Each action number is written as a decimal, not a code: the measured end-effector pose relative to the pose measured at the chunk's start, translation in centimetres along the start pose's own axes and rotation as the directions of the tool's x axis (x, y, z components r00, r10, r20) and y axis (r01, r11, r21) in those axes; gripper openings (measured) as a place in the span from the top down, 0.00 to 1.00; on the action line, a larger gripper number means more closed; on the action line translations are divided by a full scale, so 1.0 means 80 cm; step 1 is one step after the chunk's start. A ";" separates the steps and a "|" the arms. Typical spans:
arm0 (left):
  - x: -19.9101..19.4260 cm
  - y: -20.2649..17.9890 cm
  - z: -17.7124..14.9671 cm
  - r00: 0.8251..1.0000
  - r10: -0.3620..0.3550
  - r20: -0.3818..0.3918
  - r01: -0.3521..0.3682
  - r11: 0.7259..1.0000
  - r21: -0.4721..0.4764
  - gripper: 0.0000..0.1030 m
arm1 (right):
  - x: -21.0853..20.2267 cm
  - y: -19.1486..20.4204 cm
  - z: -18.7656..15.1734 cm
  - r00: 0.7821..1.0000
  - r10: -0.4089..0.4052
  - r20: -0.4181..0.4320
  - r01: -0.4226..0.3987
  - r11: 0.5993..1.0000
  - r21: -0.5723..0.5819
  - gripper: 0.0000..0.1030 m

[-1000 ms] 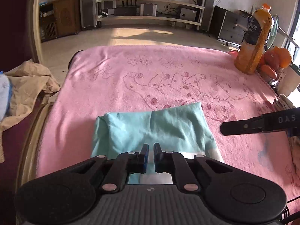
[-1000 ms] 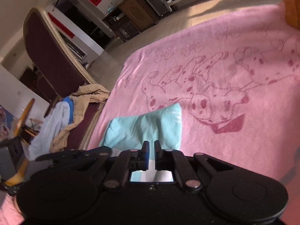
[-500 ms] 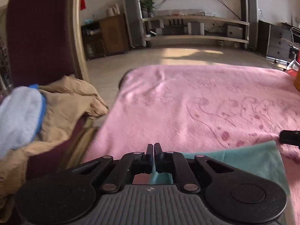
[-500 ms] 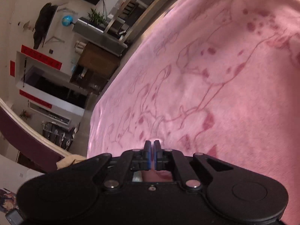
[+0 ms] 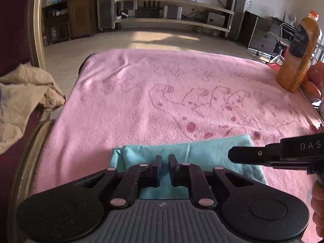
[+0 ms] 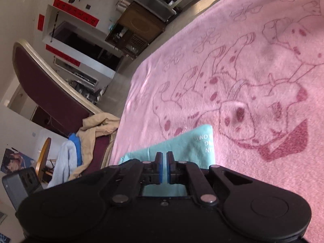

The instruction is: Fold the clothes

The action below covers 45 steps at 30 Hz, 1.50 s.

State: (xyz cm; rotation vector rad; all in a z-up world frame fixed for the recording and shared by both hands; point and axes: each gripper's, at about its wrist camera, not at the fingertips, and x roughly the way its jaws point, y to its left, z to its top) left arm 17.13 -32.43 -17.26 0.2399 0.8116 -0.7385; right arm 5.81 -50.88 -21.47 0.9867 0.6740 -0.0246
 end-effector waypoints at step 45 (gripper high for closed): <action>-0.192 0.009 -0.130 0.984 0.052 -0.169 -0.040 0.997 0.070 0.83 | -0.166 0.033 -0.146 0.974 -0.186 -0.128 0.176 0.980 -0.088 0.86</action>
